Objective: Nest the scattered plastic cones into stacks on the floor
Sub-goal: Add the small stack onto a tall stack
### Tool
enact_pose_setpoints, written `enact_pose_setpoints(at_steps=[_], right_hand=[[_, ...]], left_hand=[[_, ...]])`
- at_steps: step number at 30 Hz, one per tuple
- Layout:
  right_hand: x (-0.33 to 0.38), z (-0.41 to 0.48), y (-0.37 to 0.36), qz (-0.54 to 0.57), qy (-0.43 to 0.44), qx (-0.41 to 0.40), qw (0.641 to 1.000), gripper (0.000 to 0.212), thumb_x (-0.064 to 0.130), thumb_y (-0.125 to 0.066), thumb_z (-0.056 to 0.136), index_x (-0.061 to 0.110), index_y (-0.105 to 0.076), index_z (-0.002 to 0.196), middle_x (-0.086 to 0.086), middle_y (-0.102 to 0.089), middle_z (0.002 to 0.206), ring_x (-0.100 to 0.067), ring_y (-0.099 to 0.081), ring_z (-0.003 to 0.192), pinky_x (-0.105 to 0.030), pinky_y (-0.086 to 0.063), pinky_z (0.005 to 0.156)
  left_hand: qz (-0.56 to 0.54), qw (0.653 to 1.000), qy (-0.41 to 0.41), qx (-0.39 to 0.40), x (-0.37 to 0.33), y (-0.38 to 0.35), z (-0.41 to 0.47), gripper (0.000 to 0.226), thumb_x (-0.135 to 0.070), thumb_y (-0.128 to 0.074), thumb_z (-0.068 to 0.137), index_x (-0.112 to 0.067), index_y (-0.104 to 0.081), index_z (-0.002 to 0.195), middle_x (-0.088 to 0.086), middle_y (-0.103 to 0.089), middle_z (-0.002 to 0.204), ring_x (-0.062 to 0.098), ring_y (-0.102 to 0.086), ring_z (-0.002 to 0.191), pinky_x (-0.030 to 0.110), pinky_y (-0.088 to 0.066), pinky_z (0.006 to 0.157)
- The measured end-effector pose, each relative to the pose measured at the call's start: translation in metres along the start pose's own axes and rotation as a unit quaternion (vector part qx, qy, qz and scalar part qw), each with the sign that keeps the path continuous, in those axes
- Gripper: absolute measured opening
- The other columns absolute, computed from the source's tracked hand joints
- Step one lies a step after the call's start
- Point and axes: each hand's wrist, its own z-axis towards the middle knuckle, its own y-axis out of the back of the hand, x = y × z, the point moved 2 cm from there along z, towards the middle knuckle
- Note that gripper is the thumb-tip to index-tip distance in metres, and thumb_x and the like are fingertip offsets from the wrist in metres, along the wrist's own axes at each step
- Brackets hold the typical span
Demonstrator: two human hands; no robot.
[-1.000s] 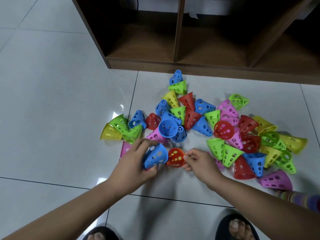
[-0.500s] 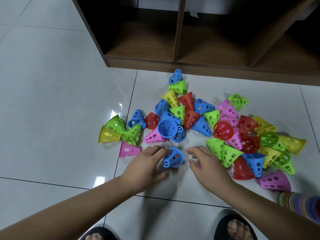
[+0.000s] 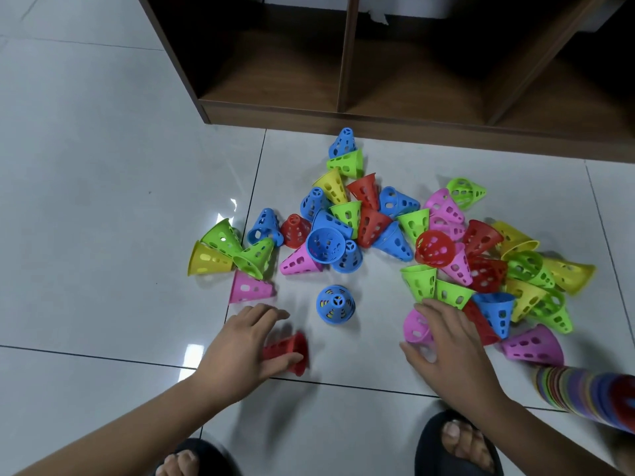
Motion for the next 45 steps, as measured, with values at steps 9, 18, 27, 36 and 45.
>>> enact_pose_setpoints(at_steps=[9,18,27,36,45], right_hand=[[-0.018,-0.024,-0.008,0.035,-0.021,0.058,0.998,0.088,0.02,-0.078,0.09,0.019,-0.031,0.164,0.0,-0.038,0.157,-0.027,-0.043,0.146,-0.045,-0.045,0.117],[0.012,-0.008,0.002,0.164,-0.09,0.128,0.974,0.099,0.04,-0.085,0.085,0.041,-0.021,0.161,0.011,-0.049,0.155,-0.012,-0.055,0.133,-0.027,-0.047,0.101],[0.069,0.043,0.024,0.127,0.003,0.144,0.981,0.082,0.044,-0.079,0.084,0.039,-0.028,0.148,0.007,-0.051,0.148,-0.021,-0.059,0.125,-0.043,-0.053,0.099],[0.082,0.054,0.037,0.081,0.068,0.162,0.981,0.081,0.044,-0.068,0.092,0.038,-0.026,0.161,0.017,-0.041,0.15,-0.009,-0.056,0.113,-0.031,-0.049,0.096],[0.084,0.056,0.038,0.062,0.091,0.184,0.977,0.104,0.045,-0.069,0.089,0.052,0.003,0.164,0.016,-0.046,0.123,-0.014,-0.059,0.106,-0.039,-0.055,0.09]], left_hand=[[-0.05,0.996,0.012,0.074,-0.005,-0.024,-0.02,0.077,-0.09,-0.062,0.083,-0.031,-0.062,0.133,-0.018,-0.059,0.114,0.008,-0.059,0.101,0.029,-0.053,0.088],[-0.059,0.996,0.01,0.062,-0.009,-0.016,-0.015,0.076,-0.089,-0.069,0.077,-0.029,-0.06,0.123,-0.016,-0.065,0.103,0.01,-0.061,0.088,0.03,-0.052,0.078],[-0.064,0.998,0.006,0.005,-0.028,0.02,0.031,0.079,-0.091,-0.068,0.075,-0.033,-0.058,0.129,-0.013,-0.067,0.111,0.008,-0.069,0.09,0.03,-0.057,0.077],[0.012,0.999,-0.047,0.007,-0.058,0.02,0.08,0.068,-0.052,-0.088,0.079,-0.028,-0.058,0.136,-0.003,-0.062,0.122,0.027,-0.069,0.099,0.043,-0.06,0.072],[-0.03,0.998,-0.061,0.013,-0.065,0.005,0.085,0.068,-0.033,-0.089,0.08,-0.025,-0.056,0.14,-0.001,-0.05,0.133,0.026,-0.066,0.098,0.039,-0.058,0.075]])
